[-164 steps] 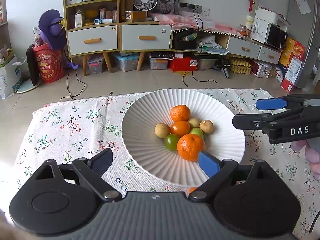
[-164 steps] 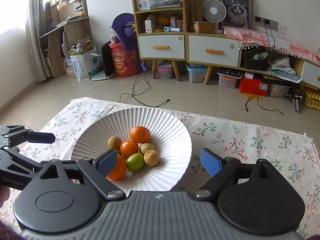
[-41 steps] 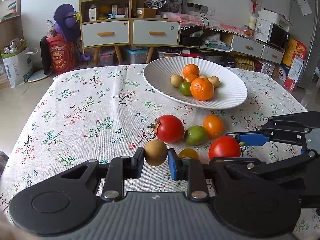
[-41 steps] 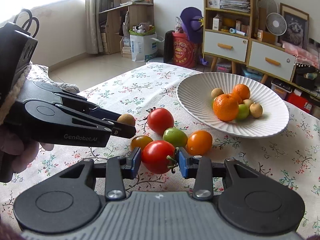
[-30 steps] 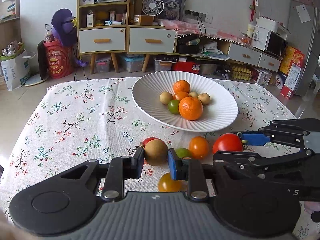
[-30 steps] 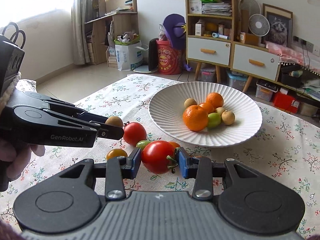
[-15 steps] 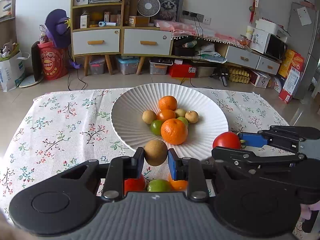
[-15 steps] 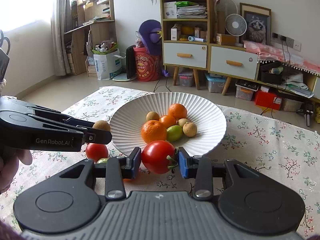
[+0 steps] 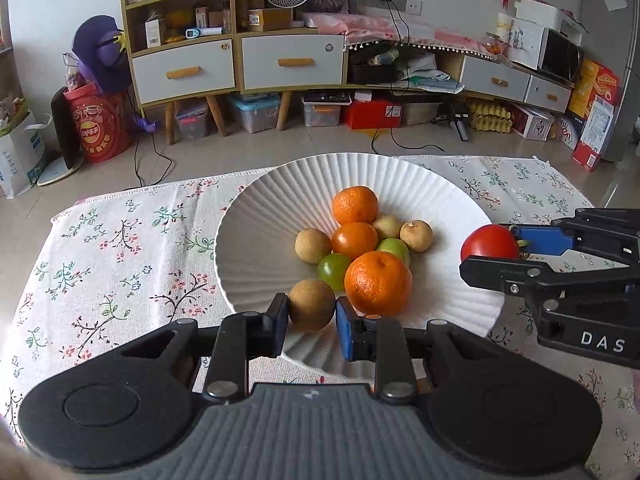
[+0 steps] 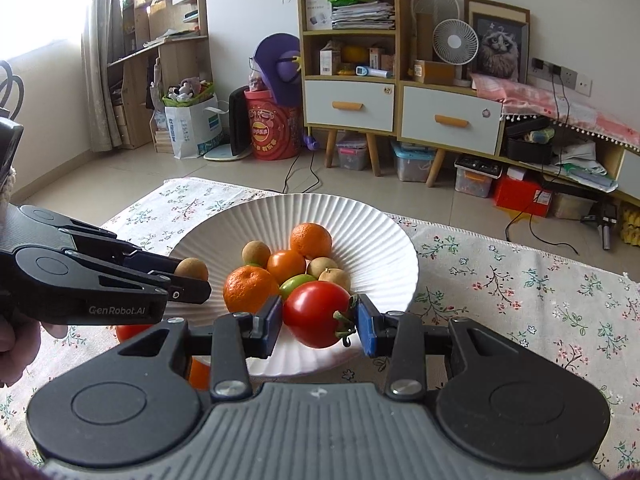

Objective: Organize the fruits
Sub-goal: 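Carry the potato and red tomato toward the white plate with both tools, then open both tools to release the potato and red tomato into the plate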

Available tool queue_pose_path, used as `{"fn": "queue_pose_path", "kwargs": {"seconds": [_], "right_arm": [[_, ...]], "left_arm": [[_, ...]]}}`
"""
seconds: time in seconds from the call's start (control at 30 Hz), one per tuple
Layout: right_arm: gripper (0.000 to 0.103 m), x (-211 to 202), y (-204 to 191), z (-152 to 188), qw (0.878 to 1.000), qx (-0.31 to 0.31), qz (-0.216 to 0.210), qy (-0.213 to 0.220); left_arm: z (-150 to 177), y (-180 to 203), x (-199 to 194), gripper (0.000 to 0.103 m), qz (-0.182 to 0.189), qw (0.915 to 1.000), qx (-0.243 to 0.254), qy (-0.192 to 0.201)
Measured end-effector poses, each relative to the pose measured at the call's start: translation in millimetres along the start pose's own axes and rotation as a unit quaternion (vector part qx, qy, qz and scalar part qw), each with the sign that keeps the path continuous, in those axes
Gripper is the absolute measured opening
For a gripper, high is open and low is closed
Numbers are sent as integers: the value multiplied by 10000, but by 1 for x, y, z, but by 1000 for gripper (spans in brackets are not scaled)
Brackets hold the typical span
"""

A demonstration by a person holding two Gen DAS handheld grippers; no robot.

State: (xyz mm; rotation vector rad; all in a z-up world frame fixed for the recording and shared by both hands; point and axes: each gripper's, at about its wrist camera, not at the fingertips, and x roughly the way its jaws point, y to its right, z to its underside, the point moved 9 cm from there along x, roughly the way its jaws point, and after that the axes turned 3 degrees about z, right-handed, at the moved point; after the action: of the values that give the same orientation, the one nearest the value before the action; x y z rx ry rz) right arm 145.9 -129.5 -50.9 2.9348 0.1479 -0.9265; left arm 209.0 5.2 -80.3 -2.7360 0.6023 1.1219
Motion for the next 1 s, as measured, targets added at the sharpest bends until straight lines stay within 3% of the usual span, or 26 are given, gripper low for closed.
{"fn": "queue_pose_path", "kwargs": {"seconds": [0.7,1.0], "right_arm": [[36,25,-1,6,9997,-248,-57,-39],[47,14,0,0,9996,-277,19,23]], "left_arm": [[-8,6,18,23,-31,9986,508,166],[-8,6,13,32,-160,9979,599,163]]}}
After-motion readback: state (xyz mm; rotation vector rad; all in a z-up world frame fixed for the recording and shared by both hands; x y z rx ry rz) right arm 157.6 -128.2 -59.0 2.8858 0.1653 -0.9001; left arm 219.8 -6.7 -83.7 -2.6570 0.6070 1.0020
